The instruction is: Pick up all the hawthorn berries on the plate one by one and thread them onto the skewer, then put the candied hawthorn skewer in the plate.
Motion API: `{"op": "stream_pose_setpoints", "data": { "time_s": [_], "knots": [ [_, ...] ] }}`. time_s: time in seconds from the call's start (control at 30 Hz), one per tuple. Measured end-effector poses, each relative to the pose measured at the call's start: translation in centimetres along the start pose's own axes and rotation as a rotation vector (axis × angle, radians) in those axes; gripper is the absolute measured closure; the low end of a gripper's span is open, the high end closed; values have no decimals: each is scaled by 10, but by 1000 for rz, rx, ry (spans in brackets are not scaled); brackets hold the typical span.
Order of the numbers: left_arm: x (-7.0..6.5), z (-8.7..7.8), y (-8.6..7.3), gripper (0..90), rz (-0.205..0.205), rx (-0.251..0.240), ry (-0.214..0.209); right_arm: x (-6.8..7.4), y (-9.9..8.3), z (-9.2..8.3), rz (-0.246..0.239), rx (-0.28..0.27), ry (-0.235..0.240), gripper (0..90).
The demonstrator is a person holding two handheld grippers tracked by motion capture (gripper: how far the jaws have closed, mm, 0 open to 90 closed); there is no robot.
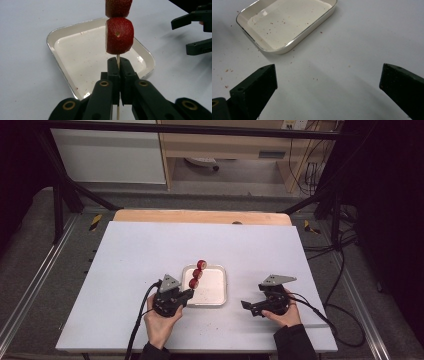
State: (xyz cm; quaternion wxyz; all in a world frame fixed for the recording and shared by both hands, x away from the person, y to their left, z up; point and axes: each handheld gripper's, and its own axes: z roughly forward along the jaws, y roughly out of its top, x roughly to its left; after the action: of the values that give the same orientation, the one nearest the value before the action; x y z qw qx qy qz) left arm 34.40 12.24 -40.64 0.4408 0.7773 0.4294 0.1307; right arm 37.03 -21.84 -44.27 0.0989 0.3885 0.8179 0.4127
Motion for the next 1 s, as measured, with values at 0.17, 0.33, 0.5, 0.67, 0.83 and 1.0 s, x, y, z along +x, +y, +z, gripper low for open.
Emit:
{"op": "stream_pose_setpoints", "data": {
  "time_s": [0.17, 0.33, 0.5, 0.67, 0.83, 1.0],
  "knots": [
    [3, -2, 9, 881, 11, 12, 4, -2, -7, -7, -8, -1, -7, 18],
    [4, 2, 18, 881, 34, 35, 11, -4, -12, -13, -2, -2, -15, 19],
    [6, 9, 22, 879, 32, 60, 17, -7, -18, -17, 5, -8, -22, 19],
    [9, 19, 22, 880, 35, 94, 27, -8, -21, -18, 16, -10, -20, 20],
    [10, 30, 23, 880, 38, 128, 43, -9, -23, -19, 10, -10, -23, 22],
    [11, 40, 21, 880, 46, 179, 59, -8, -24, -19, 17, -8, -17, 23]
  ]
}}
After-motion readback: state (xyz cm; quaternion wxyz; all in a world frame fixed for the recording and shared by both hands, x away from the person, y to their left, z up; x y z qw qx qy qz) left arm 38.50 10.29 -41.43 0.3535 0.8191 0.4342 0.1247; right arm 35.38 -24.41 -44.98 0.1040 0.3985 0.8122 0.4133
